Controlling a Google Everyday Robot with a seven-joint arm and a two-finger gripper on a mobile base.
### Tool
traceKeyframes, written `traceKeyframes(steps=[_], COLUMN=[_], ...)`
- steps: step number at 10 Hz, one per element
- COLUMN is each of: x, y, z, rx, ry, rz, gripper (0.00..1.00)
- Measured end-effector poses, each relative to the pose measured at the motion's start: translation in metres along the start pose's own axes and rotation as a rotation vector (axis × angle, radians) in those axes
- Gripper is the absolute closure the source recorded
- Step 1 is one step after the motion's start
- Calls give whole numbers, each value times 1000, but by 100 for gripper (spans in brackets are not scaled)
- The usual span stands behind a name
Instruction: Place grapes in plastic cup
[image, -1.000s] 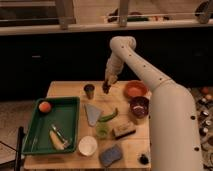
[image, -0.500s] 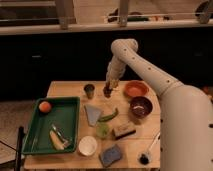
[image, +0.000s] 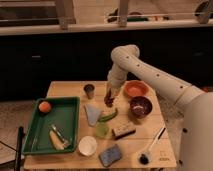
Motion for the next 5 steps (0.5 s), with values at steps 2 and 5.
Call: traceKeyframes(steps=[2,5], x=[-15,-37], y=[7,14], z=[2,3], rx=[-27,-60], ry=[-6,-16], rz=[-56,-126], gripper=[97,97])
